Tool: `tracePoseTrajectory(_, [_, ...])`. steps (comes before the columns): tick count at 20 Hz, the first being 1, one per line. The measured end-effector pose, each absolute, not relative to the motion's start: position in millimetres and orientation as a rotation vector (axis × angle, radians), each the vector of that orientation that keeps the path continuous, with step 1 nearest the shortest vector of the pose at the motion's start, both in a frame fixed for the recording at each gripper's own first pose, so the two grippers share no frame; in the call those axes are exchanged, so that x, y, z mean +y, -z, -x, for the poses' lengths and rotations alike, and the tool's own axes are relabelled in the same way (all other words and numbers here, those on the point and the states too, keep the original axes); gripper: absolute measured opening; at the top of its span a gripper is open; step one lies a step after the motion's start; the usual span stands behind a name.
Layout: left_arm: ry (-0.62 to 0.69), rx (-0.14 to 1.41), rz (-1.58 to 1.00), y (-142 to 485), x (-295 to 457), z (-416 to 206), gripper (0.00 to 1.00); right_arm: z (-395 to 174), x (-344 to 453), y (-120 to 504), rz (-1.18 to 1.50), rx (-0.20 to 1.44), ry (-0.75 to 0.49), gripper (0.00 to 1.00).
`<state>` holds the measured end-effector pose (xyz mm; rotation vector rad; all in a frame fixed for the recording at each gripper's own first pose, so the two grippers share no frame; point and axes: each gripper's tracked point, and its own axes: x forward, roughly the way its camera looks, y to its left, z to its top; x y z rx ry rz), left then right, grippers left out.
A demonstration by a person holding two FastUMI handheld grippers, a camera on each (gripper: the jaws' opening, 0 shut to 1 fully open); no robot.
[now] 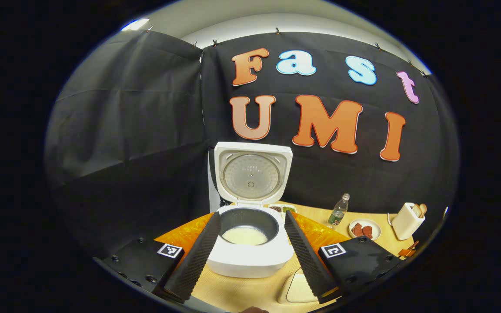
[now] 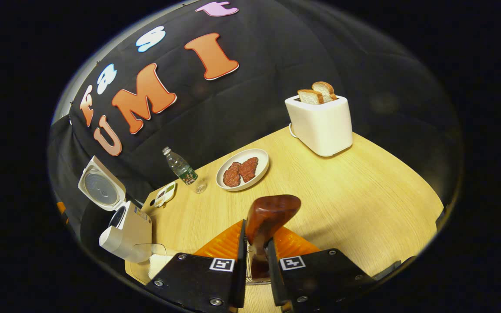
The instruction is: Close the left gripper, press the button to open the rice cooker; take a wooden spoon from the chopstick holder with the right hand, scoop a spoonful of rice and pour it into the rice cooker, then put the wooden spoon back into the chopstick holder.
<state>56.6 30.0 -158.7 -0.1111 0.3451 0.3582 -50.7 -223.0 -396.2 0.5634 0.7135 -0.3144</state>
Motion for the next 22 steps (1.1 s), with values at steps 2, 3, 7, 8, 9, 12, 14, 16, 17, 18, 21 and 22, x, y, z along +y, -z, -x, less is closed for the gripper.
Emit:
tracePoseTrajectory(2, [-0.348, 0.325, 0.133, 145, 39, -77, 0.99, 52, -231, 390, -0.556, 0.727, 0.337, 0.32])
tracePoseTrajectory(3, [-0.345, 0.320, 0.144, 139, 44, -86, 0.99, 53, -236, 384, -0.545, 0.727, 0.347, 0.38])
tracePoseTrajectory(7, [-0.333, 0.297, 0.157, 116, 63, -127, 0.98, 47, -250, 344, -0.470, 0.688, 0.370, 0.76])
tracePoseTrajectory(8, [-0.336, 0.297, 0.154, 112, 69, -138, 0.99, 42, -252, 330, -0.441, 0.663, 0.366, 0.83])
tracePoseTrajectory(9, [-0.331, 0.293, 0.157, 108, 73, -151, 0.98, 38, -254, 316, -0.412, 0.642, 0.363, 0.85])
tracePoseTrajectory(12, [-0.314, 0.296, 0.173, 100, 90, -194, 0.99, 21, -254, 274, -0.330, 0.576, 0.343, 0.91])
tracePoseTrajectory(14, [-0.295, 0.315, 0.189, 103, 100, -226, 0.98, 9, -250, 249, -0.303, 0.534, 0.333, 0.92])
tracePoseTrajectory(16, [-0.307, 0.321, 0.201, 106, 115, -258, 0.98, 2, -245, 232, -0.270, 0.502, 0.321, 0.93])
tracePoseTrajectory(17, [-0.319, 0.320, 0.207, 106, 121, -275, 0.99, 1, -243, 227, -0.255, 0.495, 0.316, 1.00])
tracePoseTrajectory(18, [-0.328, 0.325, 0.220, 108, 126, -292, 1.00, -1, -241, 223, -0.244, 0.494, 0.311, 1.00])
tracePoseTrajectory(21, [-0.378, 0.352, 0.219, 115, 154, -344, 1.00, -6, -233, 216, -0.228, 0.495, 0.297, 0.93])
tracePoseTrajectory(22, [-0.395, 0.389, 0.204, 126, 162, -356, 1.00, -8, -229, 214, -0.233, 0.497, 0.288, 0.93])
